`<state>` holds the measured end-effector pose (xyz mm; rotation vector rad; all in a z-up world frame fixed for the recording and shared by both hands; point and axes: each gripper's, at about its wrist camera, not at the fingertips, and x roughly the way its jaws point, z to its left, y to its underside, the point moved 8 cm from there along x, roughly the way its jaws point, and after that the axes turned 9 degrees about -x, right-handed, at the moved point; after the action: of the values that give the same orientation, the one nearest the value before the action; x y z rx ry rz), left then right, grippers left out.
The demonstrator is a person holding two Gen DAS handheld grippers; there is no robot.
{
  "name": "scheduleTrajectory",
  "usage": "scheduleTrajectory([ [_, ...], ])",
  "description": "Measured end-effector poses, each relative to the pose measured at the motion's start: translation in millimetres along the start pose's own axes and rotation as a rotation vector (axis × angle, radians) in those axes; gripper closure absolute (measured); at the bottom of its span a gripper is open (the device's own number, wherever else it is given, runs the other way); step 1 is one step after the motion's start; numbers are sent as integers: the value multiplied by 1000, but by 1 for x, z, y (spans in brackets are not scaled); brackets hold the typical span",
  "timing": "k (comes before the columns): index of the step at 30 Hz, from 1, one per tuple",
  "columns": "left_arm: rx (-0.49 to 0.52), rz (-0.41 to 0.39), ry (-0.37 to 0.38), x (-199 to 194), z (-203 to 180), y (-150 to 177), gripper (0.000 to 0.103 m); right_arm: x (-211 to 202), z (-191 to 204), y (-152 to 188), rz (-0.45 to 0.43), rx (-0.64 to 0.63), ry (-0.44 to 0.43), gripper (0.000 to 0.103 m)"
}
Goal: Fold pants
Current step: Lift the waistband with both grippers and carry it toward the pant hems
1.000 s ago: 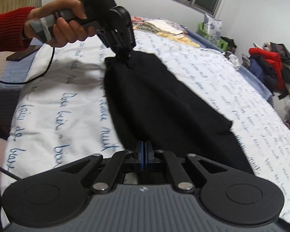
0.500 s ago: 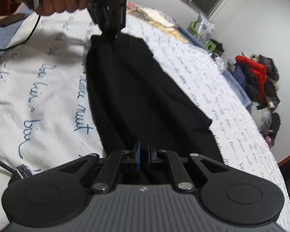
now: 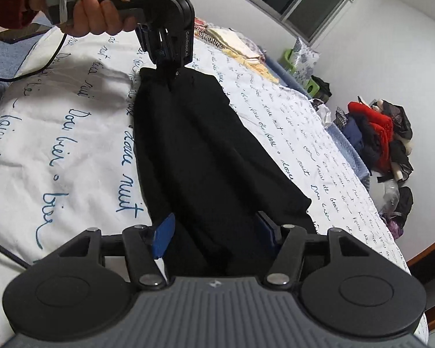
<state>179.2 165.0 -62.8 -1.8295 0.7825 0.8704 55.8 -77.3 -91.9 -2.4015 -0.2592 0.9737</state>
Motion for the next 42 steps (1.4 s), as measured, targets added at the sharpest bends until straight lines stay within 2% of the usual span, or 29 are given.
scheduleTrajectory([
  [3,-5,1,1,1,1,0,79,11,5,-3,17,-39,-13,51],
  [6,1,-4,-3,1,2,1,80,24,12,-7,29,-52,-44,78],
  [7,6,-7,-7,1,2,1,81,27,14,-9,28,-47,-53,93],
  [9,33,-21,-21,-2,0,3,84,28,19,-11,31,-51,-62,97],
  [15,114,-65,-46,-8,0,5,87,0,21,-15,-18,47,-128,98],
  [17,131,-41,-60,5,3,7,85,8,23,-12,6,75,-133,98],
  [20,149,-56,-77,11,4,10,82,17,24,-8,17,125,-136,95],
  [21,162,-69,-79,7,4,11,79,12,25,-9,16,130,-132,94],
  [23,192,-85,-94,-1,6,12,74,-6,24,-8,-2,149,-147,81],
  [24,199,-90,-106,-4,8,12,69,-17,20,-4,-15,179,-142,77],
  [25,202,-98,-130,-7,11,12,61,-28,13,1,-19,224,-126,74],
  [26,206,-112,-163,-11,14,12,58,-38,4,10,-15,278,-107,74],
  [28,217,-144,-217,-19,18,10,56,-56,-17,39,5,413,-47,74],
  [31,212,-167,-232,-32,13,11,59,-78,-48,101,88,615,99,74],
  [35,262,-188,-174,-44,-24,18,59,-103,-71,191,217,880,236,74],
  [37,313,-183,-122,-45,-51,26,58,-111,-69,227,278,975,251,74],
  [38,346,-176,-92,-44,-66,32,58,-115,-66,239,295,1006,254,74],
  [40,415,-160,-30,-42,-96,49,57,-128,-62,247,265,1051,260,74],
  [42,487,-122,45,-36,-125,69,56,-138,-66,249,250,1072,300,73],
])
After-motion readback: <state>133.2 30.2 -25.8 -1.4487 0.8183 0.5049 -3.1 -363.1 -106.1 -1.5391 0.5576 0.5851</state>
